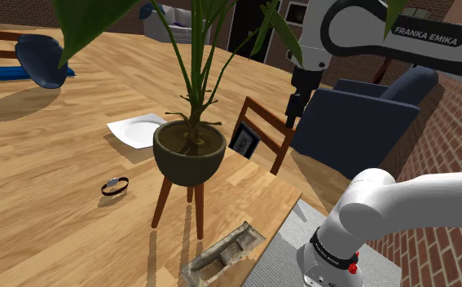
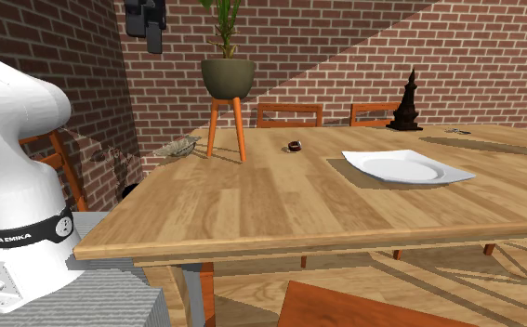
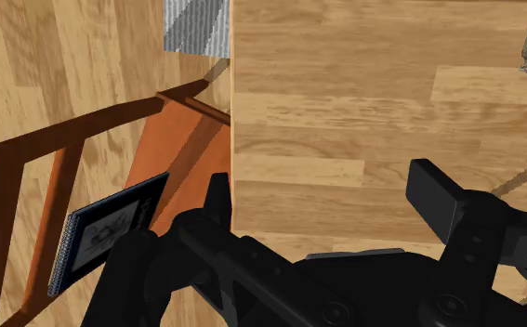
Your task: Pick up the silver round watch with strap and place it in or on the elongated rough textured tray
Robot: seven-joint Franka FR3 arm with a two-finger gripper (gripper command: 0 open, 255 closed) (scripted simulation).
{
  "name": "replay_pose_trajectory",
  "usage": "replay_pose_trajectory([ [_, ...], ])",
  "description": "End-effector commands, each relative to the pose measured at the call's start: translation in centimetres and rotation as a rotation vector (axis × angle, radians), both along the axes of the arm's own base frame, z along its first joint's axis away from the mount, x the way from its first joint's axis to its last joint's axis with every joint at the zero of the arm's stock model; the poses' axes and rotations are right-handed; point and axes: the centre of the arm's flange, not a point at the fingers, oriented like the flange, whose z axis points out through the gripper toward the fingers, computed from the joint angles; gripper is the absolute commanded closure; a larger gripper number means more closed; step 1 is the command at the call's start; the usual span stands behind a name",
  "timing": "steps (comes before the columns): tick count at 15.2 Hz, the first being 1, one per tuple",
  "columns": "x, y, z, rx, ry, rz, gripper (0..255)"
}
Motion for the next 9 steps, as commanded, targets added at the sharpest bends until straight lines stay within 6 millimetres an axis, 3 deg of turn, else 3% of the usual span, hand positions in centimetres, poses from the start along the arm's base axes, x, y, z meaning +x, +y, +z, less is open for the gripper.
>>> replay_pose_trajectory([
  [1, 0.0, 0.0, 0.0, 0.0, 0.0, 0.0, 0],
  [9, 1.4, 9.1, -4.1, 0.02, -0.015, -0.172, 0],
])
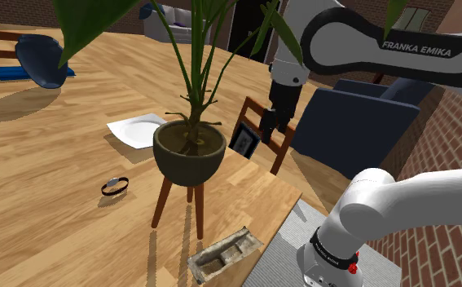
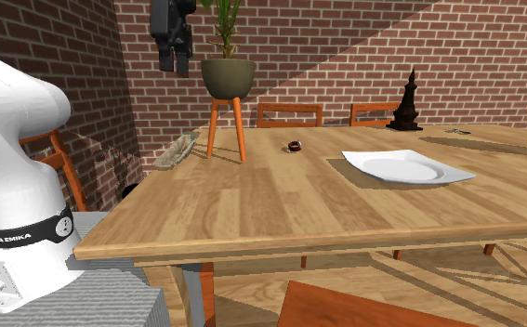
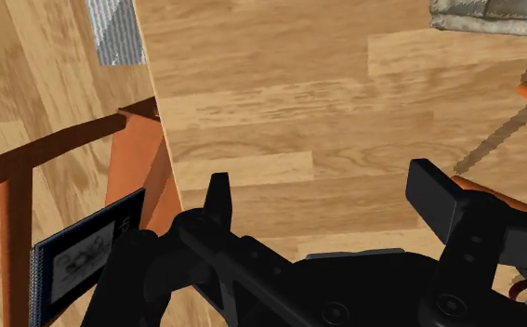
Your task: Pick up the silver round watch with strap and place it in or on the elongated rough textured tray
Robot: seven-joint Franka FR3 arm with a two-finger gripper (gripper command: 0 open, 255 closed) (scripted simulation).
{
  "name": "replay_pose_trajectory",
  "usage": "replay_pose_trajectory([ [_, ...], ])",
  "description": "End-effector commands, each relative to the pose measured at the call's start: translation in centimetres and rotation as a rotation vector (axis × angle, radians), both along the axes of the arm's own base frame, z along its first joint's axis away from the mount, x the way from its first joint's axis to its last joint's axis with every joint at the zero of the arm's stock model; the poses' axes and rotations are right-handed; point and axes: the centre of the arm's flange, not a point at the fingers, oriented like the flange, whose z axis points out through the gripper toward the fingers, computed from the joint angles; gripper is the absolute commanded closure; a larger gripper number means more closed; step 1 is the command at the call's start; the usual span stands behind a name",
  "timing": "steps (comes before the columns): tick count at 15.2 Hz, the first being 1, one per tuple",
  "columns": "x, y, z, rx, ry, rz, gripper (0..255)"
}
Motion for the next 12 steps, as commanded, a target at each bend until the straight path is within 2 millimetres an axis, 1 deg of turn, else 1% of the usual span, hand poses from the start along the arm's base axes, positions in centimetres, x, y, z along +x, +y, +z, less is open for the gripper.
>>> replay_pose_trajectory([
  [1, 0.7, 2.1, -1.0, 0.007, -0.004, -0.048, 0],
  [6, 2.5, 7.6, -3.5, 0.019, -0.013, -0.156, 0],
  [12, 5.5, 13.9, -6.3, 0.034, -0.025, -0.285, 0],
])
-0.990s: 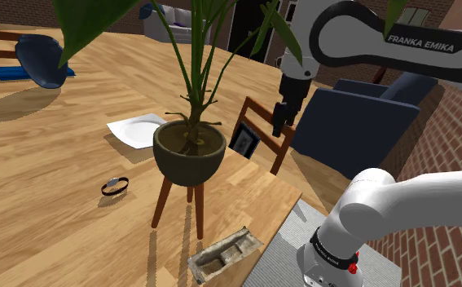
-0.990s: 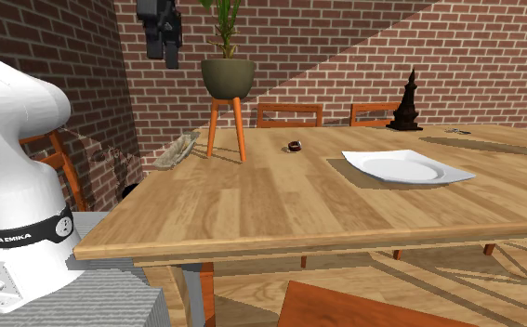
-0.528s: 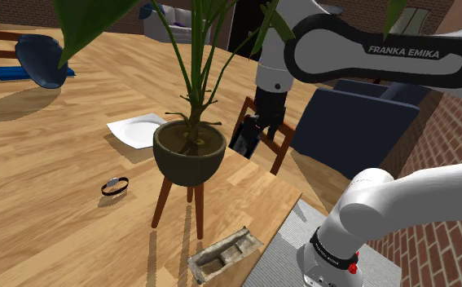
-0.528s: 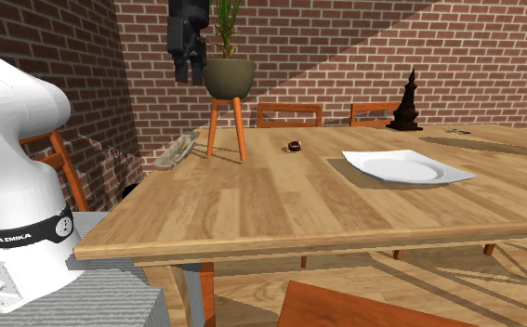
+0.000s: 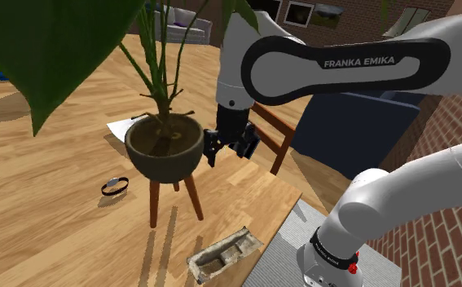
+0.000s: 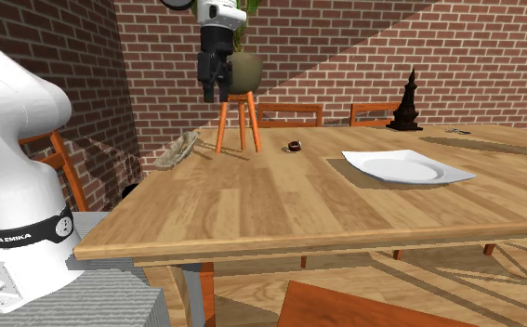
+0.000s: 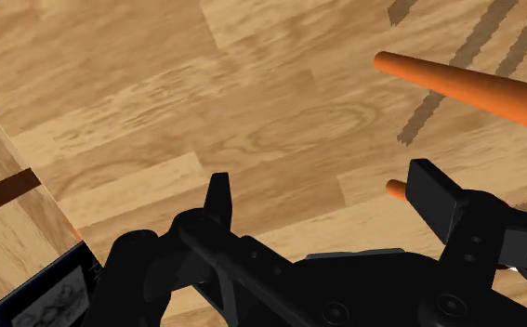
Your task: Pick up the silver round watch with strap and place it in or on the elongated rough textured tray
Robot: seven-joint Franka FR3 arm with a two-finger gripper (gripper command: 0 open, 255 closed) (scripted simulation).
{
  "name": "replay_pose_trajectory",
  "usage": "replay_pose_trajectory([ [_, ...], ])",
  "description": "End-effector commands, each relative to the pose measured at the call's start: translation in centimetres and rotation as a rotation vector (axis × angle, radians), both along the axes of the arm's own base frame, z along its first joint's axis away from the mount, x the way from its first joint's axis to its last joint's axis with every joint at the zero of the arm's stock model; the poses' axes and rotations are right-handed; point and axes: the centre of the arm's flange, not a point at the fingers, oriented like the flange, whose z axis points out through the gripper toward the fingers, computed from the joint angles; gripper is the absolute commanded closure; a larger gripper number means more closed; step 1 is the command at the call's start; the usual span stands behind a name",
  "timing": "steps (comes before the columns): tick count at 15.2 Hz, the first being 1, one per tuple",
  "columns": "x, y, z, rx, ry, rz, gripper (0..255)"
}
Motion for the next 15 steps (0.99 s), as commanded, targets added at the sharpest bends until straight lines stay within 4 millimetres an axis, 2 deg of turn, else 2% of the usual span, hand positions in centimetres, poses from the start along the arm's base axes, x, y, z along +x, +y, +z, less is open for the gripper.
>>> replay_pose_trajectory([
  [1, 1.1, 2.0, -0.9, 0.008, -0.002, -0.046, 0],
  [8, 5.8, 8.8, -4.0, 0.025, -0.016, -0.197, 0],
  [15, 11.5, 14.9, -7.0, 0.042, -0.029, -0.348, 0],
])
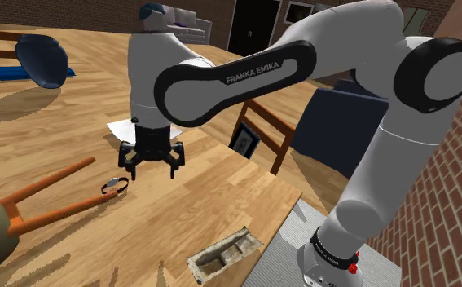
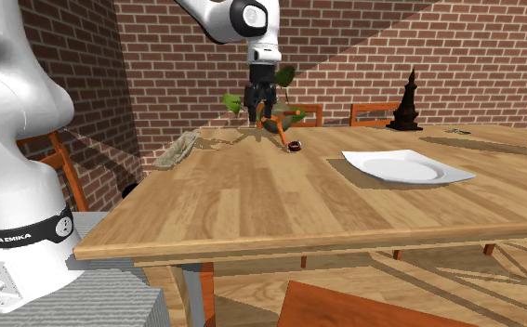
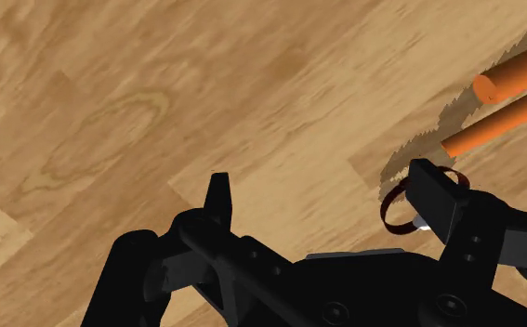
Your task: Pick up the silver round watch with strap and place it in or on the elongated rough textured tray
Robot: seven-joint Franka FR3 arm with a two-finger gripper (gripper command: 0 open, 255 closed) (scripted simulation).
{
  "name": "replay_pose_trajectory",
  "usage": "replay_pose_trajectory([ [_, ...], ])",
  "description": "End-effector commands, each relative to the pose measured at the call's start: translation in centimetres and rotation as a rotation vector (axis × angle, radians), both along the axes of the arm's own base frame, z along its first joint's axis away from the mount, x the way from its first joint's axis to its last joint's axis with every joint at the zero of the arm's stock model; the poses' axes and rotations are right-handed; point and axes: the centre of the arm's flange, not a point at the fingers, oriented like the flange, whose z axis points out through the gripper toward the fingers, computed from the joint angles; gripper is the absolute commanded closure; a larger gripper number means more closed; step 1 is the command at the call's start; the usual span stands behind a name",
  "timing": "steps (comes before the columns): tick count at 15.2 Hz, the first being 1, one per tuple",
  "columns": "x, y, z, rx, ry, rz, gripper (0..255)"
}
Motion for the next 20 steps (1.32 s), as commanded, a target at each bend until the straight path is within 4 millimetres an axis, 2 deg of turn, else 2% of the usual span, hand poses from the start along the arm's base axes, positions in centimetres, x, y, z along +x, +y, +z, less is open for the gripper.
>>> replay_pose_trajectory([
  [1, 1.7, 1.7, -1.0, 0.005, -0.005, -0.048, 0],
  [10, 10.4, 8.0, -4.5, 0.027, -0.022, -0.242, 0],
  [18, 10.8, 8.5, -8.6, 0.028, -0.022, -0.25, 0],
  [20, 10.8, 8.5, -8.6, 0.028, -0.022, -0.25, 0],
])
